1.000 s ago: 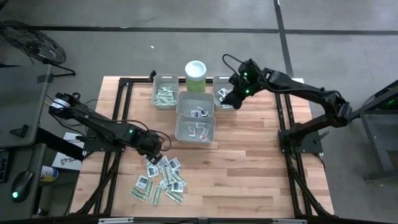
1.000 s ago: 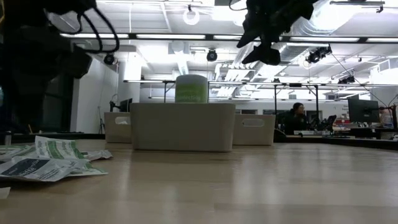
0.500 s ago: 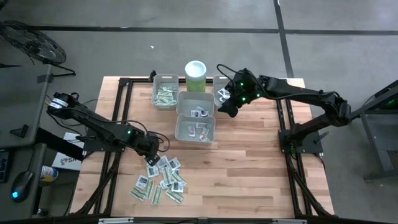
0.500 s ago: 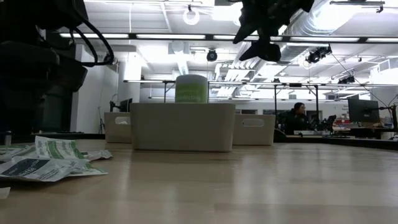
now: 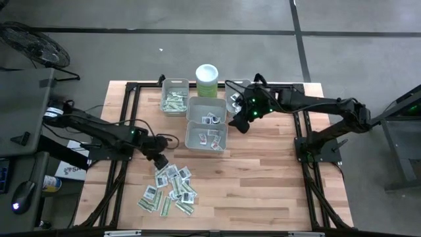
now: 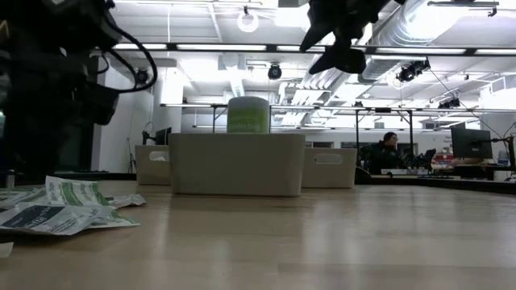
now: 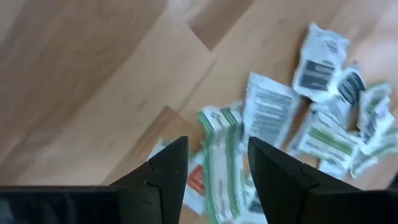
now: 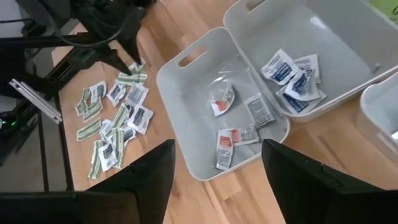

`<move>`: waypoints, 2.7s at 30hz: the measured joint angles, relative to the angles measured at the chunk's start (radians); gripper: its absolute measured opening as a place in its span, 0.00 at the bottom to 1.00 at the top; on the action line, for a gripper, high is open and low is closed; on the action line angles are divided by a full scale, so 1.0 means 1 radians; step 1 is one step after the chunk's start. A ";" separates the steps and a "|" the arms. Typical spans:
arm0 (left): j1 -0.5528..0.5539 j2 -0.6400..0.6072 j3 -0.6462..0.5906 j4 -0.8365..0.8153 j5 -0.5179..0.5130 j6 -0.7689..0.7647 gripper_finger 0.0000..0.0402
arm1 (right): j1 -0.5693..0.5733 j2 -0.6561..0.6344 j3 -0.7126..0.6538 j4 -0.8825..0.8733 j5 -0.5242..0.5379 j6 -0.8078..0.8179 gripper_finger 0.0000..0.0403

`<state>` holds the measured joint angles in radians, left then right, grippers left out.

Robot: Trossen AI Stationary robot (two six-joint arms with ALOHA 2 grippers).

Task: Pick & Place First Aid Supplies
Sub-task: Put the bandage pack into the left bin

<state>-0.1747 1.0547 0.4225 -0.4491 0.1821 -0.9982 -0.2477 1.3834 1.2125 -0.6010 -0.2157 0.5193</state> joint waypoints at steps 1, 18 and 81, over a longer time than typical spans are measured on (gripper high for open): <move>0.008 0.003 -0.007 0.004 0.000 0.001 0.41 | 0.007 0.000 0.000 0.000 0.003 0.007 0.58; 0.018 0.008 -0.105 0.179 0.052 -0.001 0.41 | 0.112 0.000 0.000 0.020 0.120 0.123 0.58; 0.018 -0.148 0.324 -0.355 -0.591 0.156 0.00 | 0.182 0.001 0.000 0.023 0.283 0.157 0.57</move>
<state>-0.1566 0.9062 0.7461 -0.8045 -0.4086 -0.8417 -0.0654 1.3842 1.2125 -0.5785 0.0673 0.6767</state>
